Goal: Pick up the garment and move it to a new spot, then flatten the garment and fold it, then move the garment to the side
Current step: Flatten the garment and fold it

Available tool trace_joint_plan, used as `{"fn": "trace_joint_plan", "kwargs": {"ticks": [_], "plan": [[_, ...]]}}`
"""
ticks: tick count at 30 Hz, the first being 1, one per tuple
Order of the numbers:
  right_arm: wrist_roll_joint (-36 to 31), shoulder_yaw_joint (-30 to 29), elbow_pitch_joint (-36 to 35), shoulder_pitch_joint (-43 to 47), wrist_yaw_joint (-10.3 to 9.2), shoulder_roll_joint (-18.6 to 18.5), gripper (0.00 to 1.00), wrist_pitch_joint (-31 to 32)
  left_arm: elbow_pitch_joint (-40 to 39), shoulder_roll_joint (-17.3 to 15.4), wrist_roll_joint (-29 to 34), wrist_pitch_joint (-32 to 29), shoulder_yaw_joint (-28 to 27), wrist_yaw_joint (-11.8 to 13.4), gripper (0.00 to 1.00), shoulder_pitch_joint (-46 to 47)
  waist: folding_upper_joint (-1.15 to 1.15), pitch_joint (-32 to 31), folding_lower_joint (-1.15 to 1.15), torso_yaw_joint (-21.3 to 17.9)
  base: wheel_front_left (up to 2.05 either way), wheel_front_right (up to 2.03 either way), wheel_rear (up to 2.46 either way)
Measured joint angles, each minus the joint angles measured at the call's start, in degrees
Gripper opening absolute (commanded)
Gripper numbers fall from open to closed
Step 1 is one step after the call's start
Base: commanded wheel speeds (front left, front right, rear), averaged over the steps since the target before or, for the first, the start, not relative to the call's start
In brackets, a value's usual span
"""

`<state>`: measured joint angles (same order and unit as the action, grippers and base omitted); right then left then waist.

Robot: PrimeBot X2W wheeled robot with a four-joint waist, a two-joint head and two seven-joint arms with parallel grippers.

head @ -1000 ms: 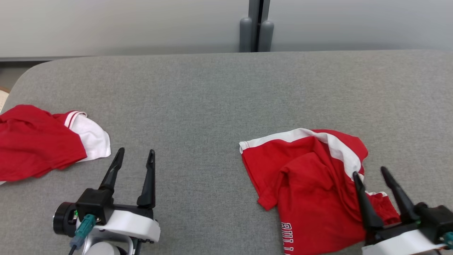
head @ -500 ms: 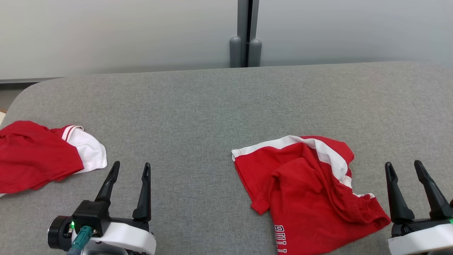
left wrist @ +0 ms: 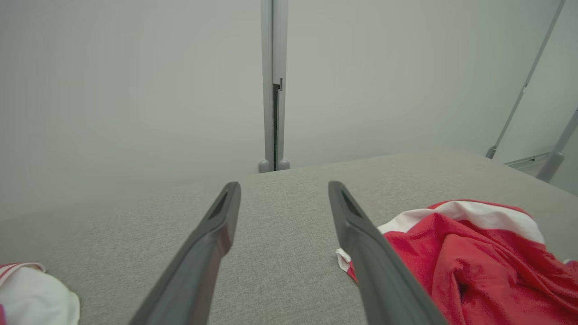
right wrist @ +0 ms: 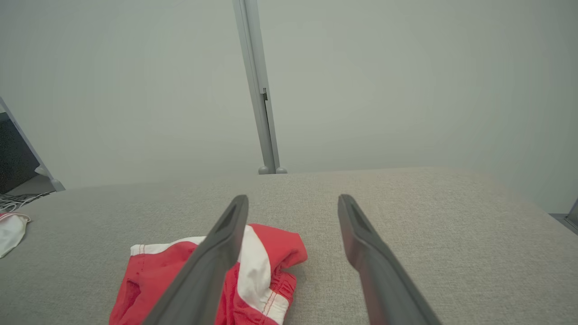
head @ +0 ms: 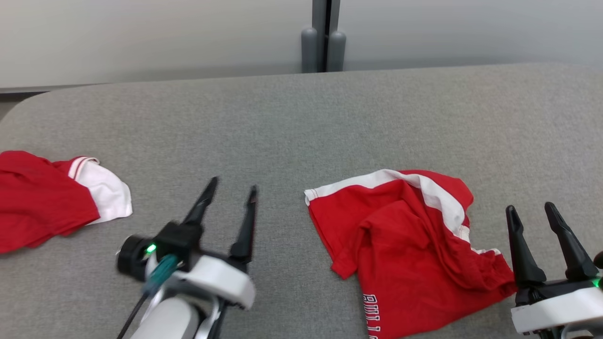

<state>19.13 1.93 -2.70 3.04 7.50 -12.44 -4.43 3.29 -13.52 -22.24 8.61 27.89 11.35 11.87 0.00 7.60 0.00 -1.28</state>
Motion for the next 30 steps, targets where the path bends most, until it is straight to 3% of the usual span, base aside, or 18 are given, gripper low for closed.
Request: {"fn": "trace_joint_plan", "kwargs": {"ticks": [8,16,17,18,19,20,28,30], "plan": [[1.14,1.90,0.97,-2.75,0.00,-0.59,1.00,-0.22,16.99,7.49,-1.70,-5.67,6.12,-7.39,1.00,13.96,0.00,4.45,0.00,-3.84,0.00,0.00,0.00],[2.10,2.70,3.18,-4.49,0.00,-0.81,1.00,-1.46,35.72,9.84,-4.67,-8.66,6.82,-9.35,1.00,21.23,0.00,8.82,0.00,-7.86,0.00,0.00,0.00],[2.13,2.79,3.64,-4.48,0.00,-0.94,1.00,-1.45,37.39,9.98,-4.95,-9.23,6.94,-9.36,0.93,21.75,0.00,9.15,0.00,-8.18,0.00,0.00,0.00],[2.29,2.87,3.86,-4.48,0.00,-1.12,1.00,-1.45,38.54,10.11,-5.03,-9.35,7.14,-9.36,0.35,22.40,0.00,9.47,0.00,-8.39,0.00,0.00,0.00],[2.57,2.98,4.10,-4.54,0.00,-1.32,1.00,-1.43,39.44,10.23,-5.15,-9.34,7.25,-9.71,0.06,23.24,0.00,9.74,0.00,-8.50,0.00,0.00,0.00],[2.89,3.12,4.45,-4.58,0.00,-1.43,1.00,-1.33,40.19,10.31,-5.44,-9.27,7.36,-10.01,0.00,23.95,0.00,9.90,0.00,-8.56,0.00,0.00,0.00],[5.67,6.28,6.01,-6.75,0.00,-5.12,1.00,1.81,43.58,10.72,-6.12,-7.80,9.18,-11.32,0.00,26.15,0.00,9.90,0.00,-7.65,0.00,0.00,0.00],[8.01,11.03,6.79,-8.76,0.00,-6.94,1.00,4.77,44.20,10.90,-6.34,-6.79,10.18,-11.65,0.00,26.70,0.00,10.11,0.00,-6.92,0.00,0.00,0.00]]}}
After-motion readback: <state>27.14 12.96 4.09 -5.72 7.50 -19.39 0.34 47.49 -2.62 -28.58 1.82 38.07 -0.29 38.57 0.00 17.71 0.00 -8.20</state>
